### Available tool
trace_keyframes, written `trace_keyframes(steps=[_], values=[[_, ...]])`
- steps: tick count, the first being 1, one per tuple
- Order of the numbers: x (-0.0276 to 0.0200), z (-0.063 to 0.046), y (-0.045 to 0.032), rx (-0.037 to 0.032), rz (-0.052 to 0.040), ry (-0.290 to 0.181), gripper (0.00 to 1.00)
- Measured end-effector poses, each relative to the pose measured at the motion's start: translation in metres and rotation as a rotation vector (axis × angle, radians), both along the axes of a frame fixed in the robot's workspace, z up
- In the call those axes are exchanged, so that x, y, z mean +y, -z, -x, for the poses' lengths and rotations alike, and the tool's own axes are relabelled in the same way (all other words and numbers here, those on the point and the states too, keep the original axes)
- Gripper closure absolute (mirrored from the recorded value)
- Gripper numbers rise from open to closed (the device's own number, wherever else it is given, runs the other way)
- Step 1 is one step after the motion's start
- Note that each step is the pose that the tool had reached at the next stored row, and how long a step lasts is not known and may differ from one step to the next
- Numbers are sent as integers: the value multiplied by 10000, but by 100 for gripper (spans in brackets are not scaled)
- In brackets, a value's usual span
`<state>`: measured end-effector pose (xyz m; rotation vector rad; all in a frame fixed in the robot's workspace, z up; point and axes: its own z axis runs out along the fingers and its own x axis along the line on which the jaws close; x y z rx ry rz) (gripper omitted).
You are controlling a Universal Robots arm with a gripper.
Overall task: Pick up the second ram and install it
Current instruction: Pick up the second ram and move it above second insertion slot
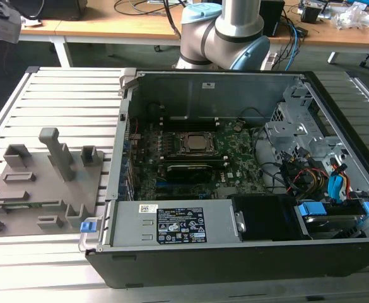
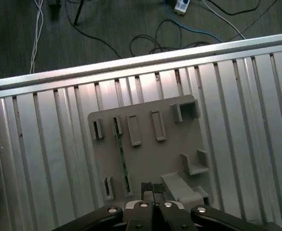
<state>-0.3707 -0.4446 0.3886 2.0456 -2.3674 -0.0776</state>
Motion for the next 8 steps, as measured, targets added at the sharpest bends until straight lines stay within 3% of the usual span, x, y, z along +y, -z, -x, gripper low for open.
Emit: trace_keyframes(steps=[6, 8], values=[[0, 0, 0, 0, 0, -1123, 89], [0, 0, 0, 0, 1, -1133, 89]])
